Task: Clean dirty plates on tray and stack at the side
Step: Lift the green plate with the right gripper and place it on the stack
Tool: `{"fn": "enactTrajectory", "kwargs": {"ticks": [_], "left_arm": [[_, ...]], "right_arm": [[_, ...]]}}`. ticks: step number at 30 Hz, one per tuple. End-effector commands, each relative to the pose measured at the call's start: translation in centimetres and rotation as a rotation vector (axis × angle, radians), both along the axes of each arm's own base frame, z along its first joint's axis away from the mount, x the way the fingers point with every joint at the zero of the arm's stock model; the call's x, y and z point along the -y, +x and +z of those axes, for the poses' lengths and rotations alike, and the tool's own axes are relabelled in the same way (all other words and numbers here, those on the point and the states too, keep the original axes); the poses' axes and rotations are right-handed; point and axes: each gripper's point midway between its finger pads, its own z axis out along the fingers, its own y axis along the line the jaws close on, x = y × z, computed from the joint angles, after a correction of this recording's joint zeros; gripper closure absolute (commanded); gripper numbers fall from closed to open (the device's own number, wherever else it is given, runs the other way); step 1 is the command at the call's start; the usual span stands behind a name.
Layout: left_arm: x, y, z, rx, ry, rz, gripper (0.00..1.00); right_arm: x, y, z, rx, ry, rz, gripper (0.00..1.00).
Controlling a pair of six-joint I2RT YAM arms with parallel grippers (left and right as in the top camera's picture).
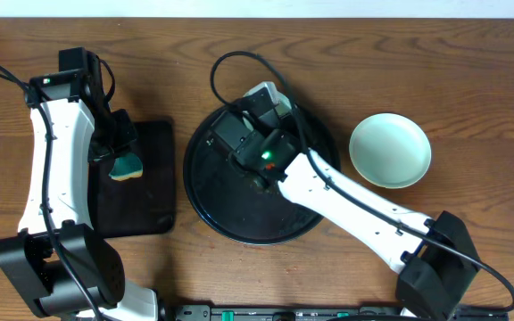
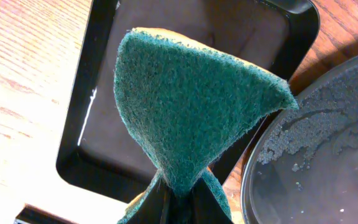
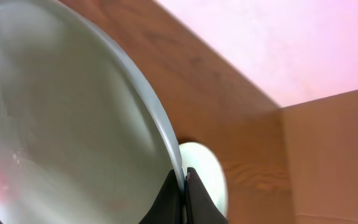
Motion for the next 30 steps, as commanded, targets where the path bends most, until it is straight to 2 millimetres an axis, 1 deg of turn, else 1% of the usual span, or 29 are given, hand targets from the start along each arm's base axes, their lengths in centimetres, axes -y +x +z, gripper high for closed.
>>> {"fn": "enactTrajectory", "kwargs": {"ticks": [1,6,12,14,16,21,24,27,30], "left_arm": [[-0.4,0.2,0.5,0.012,0.021,-0.013,0.92],[-0.4,0.2,0.5,0.012,0.021,-0.013,0.92],[-0.4,0.2,0.5,0.012,0.021,-0.013,0.92],[-0.4,0.2,0.5,0.012,0.021,-0.013,0.93],[-0.4,0.2,0.5,0.012,0.021,-0.013,0.93],[-0.4,0.2,0.5,0.013,0.021,-0.013,0.93],[-0.4,0.2,0.5,0.013,0.021,-0.013,0.93],[-0.4,0.2,0.5,0.013,0.021,-0.013,0.92],[-0.4,0.2,0.5,0.012,0.021,-0.013,0.93]], "right_arm": [[1.1,-0.1,3.3,0.151,-0.060,-0.058,0.99],[1.3,-0.3,4.1,0.209,-0.064,-0.083,0.99],[1.3,-0.3,4.1,0.212,-0.055,-0.087,0.99],[1.3,-0.3,3.9,0.216,-0.028,-0.096,0.99],[1.0,-0.3,2.9,0.169,0.017,-0.087,0.99],[-1.1,-0.9,-2.3,-0.129,0.231,-0.018,0.99],[-1.9,-1.2,-4.5,-0.290,0.373,0.001,0.99],[-2.1,-1.1,-5.9,-0.432,0.503,0.020,0.99],[-1.6,-0.6,-6.4,-0.544,0.634,0.034,0.99]]}}
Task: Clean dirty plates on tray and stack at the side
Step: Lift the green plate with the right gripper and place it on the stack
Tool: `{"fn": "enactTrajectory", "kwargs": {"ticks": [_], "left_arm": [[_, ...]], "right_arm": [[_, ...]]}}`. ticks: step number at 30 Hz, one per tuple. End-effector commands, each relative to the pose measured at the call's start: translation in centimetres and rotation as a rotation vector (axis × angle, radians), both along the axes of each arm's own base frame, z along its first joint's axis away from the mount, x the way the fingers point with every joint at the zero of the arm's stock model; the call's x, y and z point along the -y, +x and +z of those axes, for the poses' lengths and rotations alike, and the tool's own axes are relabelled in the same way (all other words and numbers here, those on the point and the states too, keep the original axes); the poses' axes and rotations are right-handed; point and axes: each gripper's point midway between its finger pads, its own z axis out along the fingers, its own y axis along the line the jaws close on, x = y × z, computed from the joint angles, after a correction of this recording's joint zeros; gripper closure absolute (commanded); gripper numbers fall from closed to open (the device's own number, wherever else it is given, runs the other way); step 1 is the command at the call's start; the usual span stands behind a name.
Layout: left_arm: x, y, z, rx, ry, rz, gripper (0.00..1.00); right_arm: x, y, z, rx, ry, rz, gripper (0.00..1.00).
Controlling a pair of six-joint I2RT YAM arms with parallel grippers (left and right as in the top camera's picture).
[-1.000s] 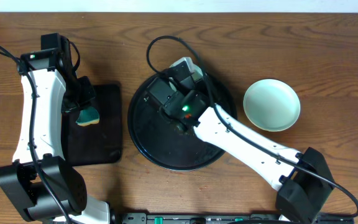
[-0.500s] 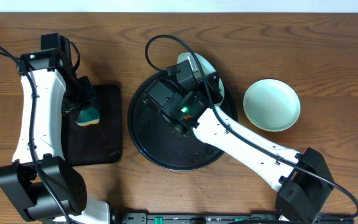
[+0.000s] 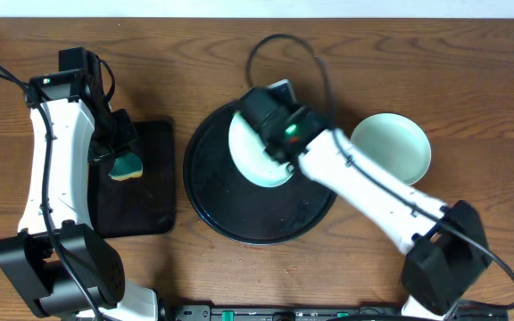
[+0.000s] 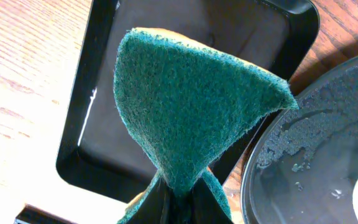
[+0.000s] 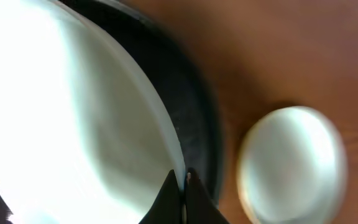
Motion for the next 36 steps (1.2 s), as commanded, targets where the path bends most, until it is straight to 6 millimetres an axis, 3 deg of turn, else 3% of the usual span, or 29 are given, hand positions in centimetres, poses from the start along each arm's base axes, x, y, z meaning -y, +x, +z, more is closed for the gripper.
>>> {"fn": "enactTrajectory", "kwargs": {"ticks": [1,6,11,17,21,26,32,36], "left_arm": [[-0.4,0.2,0.5,0.012,0.021,-0.013,0.92],[-0.4,0.2,0.5,0.012,0.021,-0.013,0.92],[-0.4,0.2,0.5,0.013,0.021,-0.013,0.92],[-0.4,0.2,0.5,0.013,0.021,-0.013,0.92],[-0.4,0.2,0.5,0.013,0.021,-0.013,0.92],[-0.4,0.3,0.5,0.016,0.021,-0.013,0.93],[-0.4,0.4,0.6,0.022,0.023,-0.013,0.92],[-0.4,0.4,0.6,0.022,0.023,-0.013,0.92]], "right_arm": [[-0.7,-0.4,-0.1,-0.181,0.265,0.046,0.99],[3.3,1.5,0.6,-0.269,0.455,-0.014,0.99],[11.2,3.3,0.2,-0.289,0.472,-0.160,0.99],[21.5,2.7,-0.7,-0.316,0.419,-0.411,0.99],[26.1,1.2,-1.9,-0.344,0.385,-0.538,0.99],[29.1,-0.2,-4.7,-0.364,0.367,-0.627,0.99],[29.5,-0.8,-7.8,-0.361,0.371,-0.643,0.99],[29.6,-0.4,-7.9,-0.340,0.374,-0.643,0.79]]}}
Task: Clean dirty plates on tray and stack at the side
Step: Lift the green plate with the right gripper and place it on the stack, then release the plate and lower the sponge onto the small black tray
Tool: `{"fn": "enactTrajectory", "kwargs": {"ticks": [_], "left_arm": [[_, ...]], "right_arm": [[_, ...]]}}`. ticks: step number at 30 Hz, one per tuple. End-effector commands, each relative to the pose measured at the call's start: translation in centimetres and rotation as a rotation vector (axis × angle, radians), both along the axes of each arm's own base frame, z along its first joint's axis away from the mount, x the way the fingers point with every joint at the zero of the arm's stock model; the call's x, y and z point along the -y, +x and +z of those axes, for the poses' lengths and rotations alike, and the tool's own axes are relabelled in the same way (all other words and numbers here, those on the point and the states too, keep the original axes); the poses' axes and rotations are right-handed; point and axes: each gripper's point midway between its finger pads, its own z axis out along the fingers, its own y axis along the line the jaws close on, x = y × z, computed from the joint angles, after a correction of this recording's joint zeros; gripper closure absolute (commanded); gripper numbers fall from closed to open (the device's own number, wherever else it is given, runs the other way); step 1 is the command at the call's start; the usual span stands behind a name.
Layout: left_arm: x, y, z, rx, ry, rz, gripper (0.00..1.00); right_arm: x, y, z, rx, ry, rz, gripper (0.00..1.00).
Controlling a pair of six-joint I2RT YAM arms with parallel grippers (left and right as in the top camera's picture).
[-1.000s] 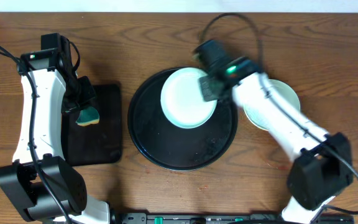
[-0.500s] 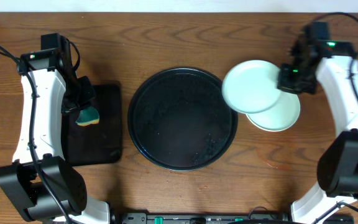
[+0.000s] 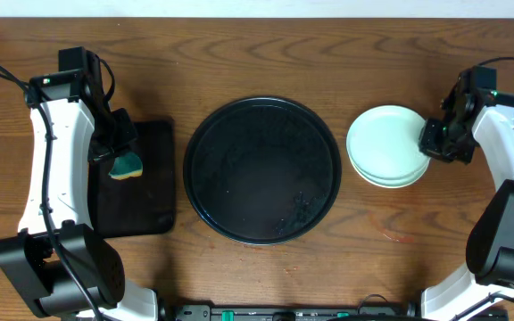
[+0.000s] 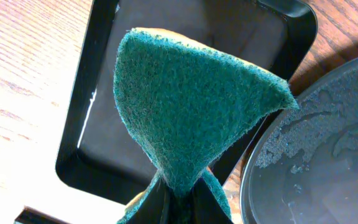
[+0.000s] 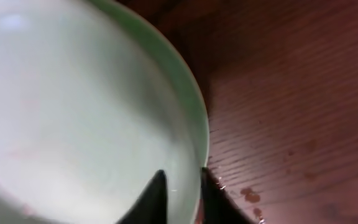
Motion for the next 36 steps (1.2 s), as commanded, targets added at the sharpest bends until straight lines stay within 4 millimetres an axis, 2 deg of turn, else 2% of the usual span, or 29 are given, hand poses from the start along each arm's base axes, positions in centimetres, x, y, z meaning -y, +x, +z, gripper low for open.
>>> {"fn": "enactTrajectory", "kwargs": {"ticks": [1,5,8,13,16,21,23,25,32,34,35,36], "left_arm": [[-0.4,0.3,0.5,0.015,0.022,-0.013,0.92],[-0.4,0.2,0.5,0.011,0.021,-0.013,0.92],[-0.4,0.1,0.5,0.008,0.020,-0.013,0.93],[-0.9,-0.1,-0.3,-0.006,0.051,-0.028,0.93],[-1.1,-0.1,-1.7,-0.014,0.067,-0.097,0.92],[-1.1,0.0,-4.8,-0.007,0.072,-0.137,0.93],[-1.1,-0.1,-6.0,-0.005,0.073,-0.137,0.93],[-1.1,-0.1,-7.1,0.000,0.074,-0.137,0.92],[-1.0,-0.1,-10.4,0.016,0.077,-0.136,0.92],[-1.0,-0.4,-10.7,0.010,0.076,-0.136,0.78],[-1.0,-0.4,-10.7,0.010,0.076,-0.136,0.65],[-1.0,-0.4,-10.7,0.011,0.076,-0.136,0.57]], "right_arm": [[0.1,0.6,0.9,0.040,-0.006,0.003,0.74],[-0.1,0.9,1.7,0.046,0.004,0.005,0.64],[-0.3,1.2,3.1,0.046,0.009,0.011,0.61],[-3.2,2.7,6.2,0.107,0.075,0.104,0.56],[-5.1,3.5,7.1,0.137,0.081,0.154,0.49],[-8.1,4.1,7.2,0.161,0.079,0.244,0.31],[-9.0,4.1,7.3,0.164,0.081,0.268,0.29],[-9.8,4.0,7.3,0.162,0.083,0.286,0.22],[-11.2,3.5,7.2,0.144,0.088,0.321,0.11],[-11.2,3.3,7.2,0.139,0.089,0.322,0.09],[-11.2,3.3,7.2,0.139,0.089,0.321,0.08],[-11.2,3.2,7.3,0.139,0.089,0.322,0.08]]}}
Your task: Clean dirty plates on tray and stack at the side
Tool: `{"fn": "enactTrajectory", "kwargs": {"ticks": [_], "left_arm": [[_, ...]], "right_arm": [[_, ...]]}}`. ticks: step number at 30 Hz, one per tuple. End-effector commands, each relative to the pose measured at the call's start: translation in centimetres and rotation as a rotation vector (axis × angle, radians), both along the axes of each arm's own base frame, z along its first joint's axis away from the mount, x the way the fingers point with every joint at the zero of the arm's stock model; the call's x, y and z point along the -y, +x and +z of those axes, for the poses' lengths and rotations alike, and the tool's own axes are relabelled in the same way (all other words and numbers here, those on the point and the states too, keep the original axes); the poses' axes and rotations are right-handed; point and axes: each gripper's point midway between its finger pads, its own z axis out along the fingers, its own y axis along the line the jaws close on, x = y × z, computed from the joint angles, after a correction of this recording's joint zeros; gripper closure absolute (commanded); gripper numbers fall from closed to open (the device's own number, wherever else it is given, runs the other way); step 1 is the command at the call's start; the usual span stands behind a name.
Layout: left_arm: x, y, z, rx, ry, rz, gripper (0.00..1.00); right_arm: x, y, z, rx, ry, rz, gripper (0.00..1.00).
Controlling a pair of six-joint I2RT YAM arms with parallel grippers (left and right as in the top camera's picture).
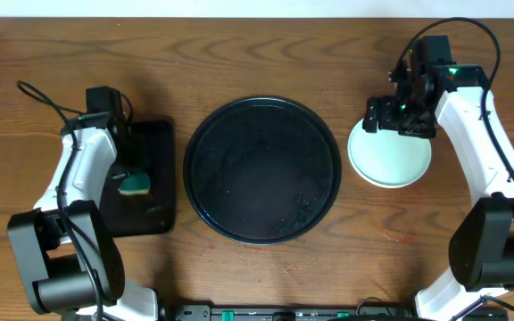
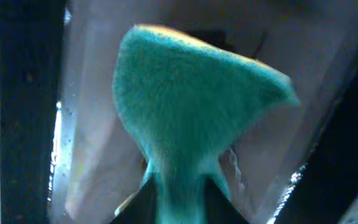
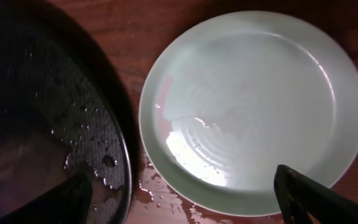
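Observation:
Two pale green plates are stacked [image 1: 389, 162] on the table right of the round black tray [image 1: 261, 169]. The top plate [image 3: 253, 93] is wet, and the round tray holds no plate. My right gripper [image 3: 182, 186] hangs open above the stack's near rim, its fingers wide apart and touching nothing; the overhead view shows it [image 1: 400, 116] over the stack's far edge. At the left, my left gripper [image 2: 182, 208] is shut on the green sponge [image 2: 191, 106], low over the small black rectangular tray [image 1: 154, 214]. Whether the sponge [image 1: 135, 185] touches that tray cannot be told.
Water drops lie on the round tray [image 3: 42, 112] and on the wood [image 3: 160, 193] between it and the stack. Cables run behind both arms. The left wrist view is blurred.
My right gripper has let go of the plate rim, opened wide and now stands above the stack from the far side. My left gripper has moved nearer and lower into the rectangular tray with the sponge.
My right gripper first held a plate by its rim over the round tray, with one plate lying at the right. Then the plate was nearer the tray's right side. Later it lay on the other plate. Now the gripper is off it. The left gripper kept the sponge throughout.

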Motion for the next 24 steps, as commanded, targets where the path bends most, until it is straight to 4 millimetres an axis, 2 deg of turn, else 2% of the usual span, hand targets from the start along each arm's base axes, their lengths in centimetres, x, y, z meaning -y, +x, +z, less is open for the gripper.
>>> {"fn": "enactTrajectory", "kwargs": {"ticks": [1,5,8,10,12,17,21,24], "left_arm": [[-0.2,-0.2,-0.3,-0.010,0.009,-0.004,0.52],[-0.2,0.6,0.9,0.031,0.009,-0.003,0.43],[0.0,1.5,3.4,0.094,0.007,-0.008,0.41],[0.3,2.1,5.6,0.158,-0.011,-0.014,0.40],[0.5,2.5,8.2,0.236,-0.008,-0.019,0.27],[0.6,1.8,12.4,0.350,0.016,-0.022,0.25],[0.7,1.5,14.0,0.398,0.025,-0.023,0.25],[0.7,1.4,14.1,0.402,0.026,-0.023,0.25]], "right_arm": [[-0.3,0.2,1.5,0.038,0.008,0.007,0.08],[-0.4,0.1,2.5,0.063,0.012,0.008,0.07],[-0.3,-0.3,4.1,0.090,0.013,0.008,0.06],[-0.3,-0.6,5.7,0.126,0.010,0.024,0.01],[0.0,-1.0,7.9,0.183,-0.004,0.034,0.01],[1.9,-2.8,14.3,0.356,-0.067,-0.009,0.01],[2.9,-5.5,19.4,0.511,-0.095,-0.039,0.01],[3.1,-7.8,22.7,0.620,-0.098,-0.050,0.01]]}}
